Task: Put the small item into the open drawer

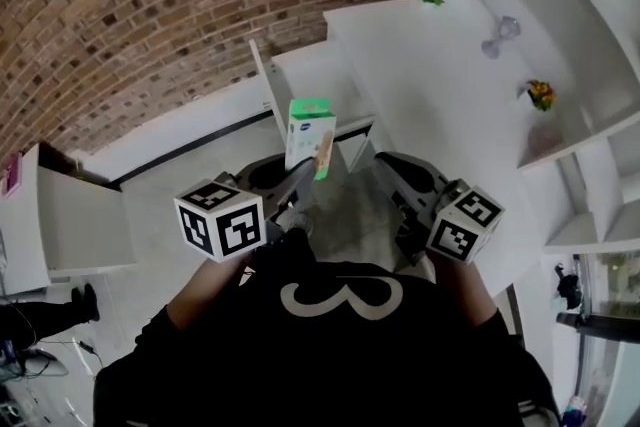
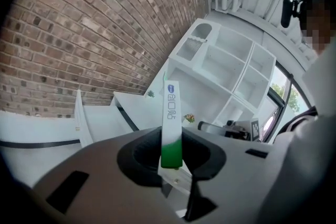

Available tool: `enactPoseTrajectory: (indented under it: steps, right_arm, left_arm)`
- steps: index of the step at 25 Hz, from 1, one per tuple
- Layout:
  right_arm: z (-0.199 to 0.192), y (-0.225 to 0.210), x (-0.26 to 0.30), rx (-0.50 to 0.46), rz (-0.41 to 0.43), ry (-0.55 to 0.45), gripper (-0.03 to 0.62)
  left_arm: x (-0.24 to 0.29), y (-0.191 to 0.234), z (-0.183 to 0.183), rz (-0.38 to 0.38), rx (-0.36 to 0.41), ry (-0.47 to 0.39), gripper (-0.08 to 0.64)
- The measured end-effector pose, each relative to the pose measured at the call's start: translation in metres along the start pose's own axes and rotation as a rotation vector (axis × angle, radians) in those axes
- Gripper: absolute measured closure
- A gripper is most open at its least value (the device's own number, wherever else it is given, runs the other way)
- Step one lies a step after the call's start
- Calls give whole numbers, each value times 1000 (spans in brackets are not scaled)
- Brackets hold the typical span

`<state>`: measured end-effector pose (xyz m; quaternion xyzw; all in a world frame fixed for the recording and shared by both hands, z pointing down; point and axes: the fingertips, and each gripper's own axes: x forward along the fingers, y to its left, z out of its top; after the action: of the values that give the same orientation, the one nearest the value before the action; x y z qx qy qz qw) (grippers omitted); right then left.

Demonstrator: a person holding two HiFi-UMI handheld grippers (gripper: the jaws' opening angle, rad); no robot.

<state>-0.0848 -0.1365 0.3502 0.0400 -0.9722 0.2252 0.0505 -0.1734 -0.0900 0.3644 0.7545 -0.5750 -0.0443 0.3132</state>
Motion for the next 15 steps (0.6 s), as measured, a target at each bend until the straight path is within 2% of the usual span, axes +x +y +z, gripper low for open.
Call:
enactPoseTrajectory:
  steps: [6,15]
  right_arm:
    - [21,-35,46,28,-84,-30,583]
    - [33,-75,77,46,-207,-77,583]
  left_arm:
    - [31,53,36,-45,15,69,477]
    - [84,111,49,-79,85,208,477]
